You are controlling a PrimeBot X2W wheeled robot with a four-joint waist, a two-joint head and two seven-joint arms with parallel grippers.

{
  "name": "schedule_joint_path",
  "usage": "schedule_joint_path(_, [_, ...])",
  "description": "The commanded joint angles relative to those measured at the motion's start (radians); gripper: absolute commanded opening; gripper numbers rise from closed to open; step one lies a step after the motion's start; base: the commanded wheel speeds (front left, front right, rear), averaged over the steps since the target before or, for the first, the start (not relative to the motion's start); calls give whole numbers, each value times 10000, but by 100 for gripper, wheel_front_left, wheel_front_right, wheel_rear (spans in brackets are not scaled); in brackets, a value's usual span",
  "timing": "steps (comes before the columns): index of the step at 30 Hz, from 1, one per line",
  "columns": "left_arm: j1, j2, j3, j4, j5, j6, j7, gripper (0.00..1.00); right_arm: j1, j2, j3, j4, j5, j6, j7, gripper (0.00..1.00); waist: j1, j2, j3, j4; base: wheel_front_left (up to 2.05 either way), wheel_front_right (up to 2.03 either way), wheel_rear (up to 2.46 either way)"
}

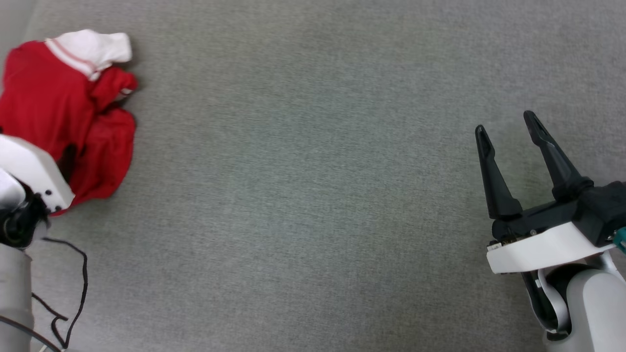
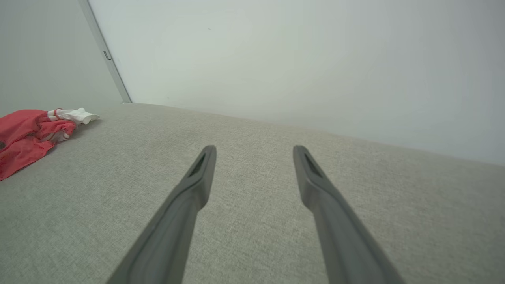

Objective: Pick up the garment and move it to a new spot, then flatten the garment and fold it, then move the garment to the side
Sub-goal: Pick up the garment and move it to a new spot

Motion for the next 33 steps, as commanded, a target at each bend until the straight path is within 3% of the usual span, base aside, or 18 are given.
schedule_joint_path(1, [-78,132,68,284,-181,4,320,100,-202,44,19,59,-13,-1,-99,100,-2,0,260,-286,0,0,0])
schedule_joint_path(2, [-11,145,26,767,-541,3,996,100,-278,75,18,144,-14,-1,-174,100,-2,0,302,-350,0,0,0])
schedule_joint_path(7, [176,121,183,1649,-1173,6,1377,100,-400,143,49,348,29,-1,-327,100,-2,0,342,-483,0,0,0])
schedule_joint_path(9, [171,202,175,1762,-1098,10,1020,0,-423,146,34,426,53,-1,-355,100,-2,0,320,-501,0,0,0])
schedule_joint_path(17, [-399,534,-187,1685,-524,6,-800,0,-187,236,-103,693,79,-1,-457,100,-2,0,-327,-360,0,0,0])
schedule_joint_path(23, [-880,681,-531,1171,209,81,-3050,0,114,359,-221,842,120,-1,-526,100,-2,0,-1207,-217,0,0,0])
schedule_joint_path(29, [-1194,367,-582,549,546,347,-5315,0,574,499,-443,906,18,-1,-569,100,-2,0,-2174,-206,0,0,0])
schedule_joint_path(33, [-1070,80,-718,36,688,445,-6120,0,898,634,-563,873,21,-1,-557,100,-2,0,-2751,-419,0,0,0])
